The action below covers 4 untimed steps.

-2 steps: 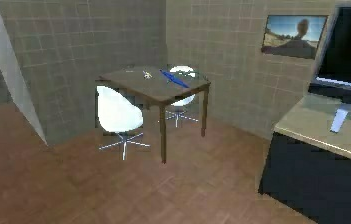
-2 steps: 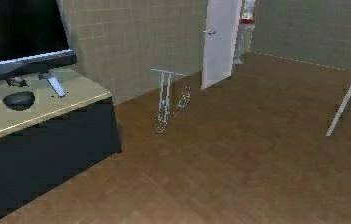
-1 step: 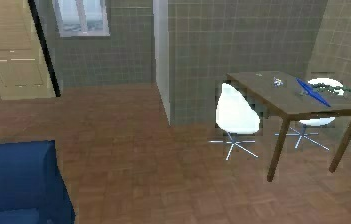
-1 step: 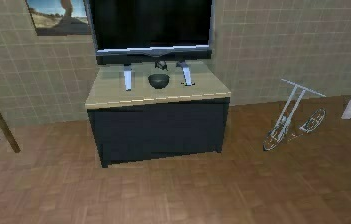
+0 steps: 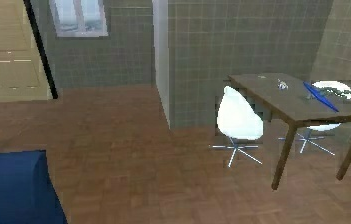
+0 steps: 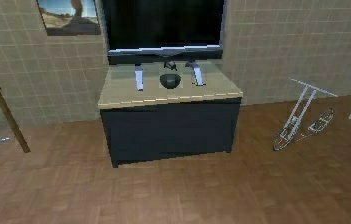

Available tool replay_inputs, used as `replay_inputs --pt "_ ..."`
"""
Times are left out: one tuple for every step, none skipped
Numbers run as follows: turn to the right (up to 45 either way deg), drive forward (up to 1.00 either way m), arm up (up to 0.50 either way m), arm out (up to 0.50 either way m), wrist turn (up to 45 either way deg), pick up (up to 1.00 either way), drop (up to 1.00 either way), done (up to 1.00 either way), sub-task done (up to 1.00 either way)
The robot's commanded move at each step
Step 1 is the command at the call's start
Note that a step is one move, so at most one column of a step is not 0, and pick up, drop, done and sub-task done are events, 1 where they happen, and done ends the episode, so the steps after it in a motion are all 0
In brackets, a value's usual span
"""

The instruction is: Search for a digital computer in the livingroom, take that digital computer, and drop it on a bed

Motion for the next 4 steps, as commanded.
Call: replay_inputs --pt "-45.0 0.0 0.0 0.0 0.0 0.0 0.0 0.0 0.0" --pt "-45.0 0.0 0.0 0.0 0.0 0.0 0.0 0.0 0.0" --pt "-45.0 0.0 0.0 0.0 0.0 0.0 0.0 0.0 0.0" --pt "-30.0 0.0 0.0 0.0 0.0 0.0 0.0 0.0 0.0"
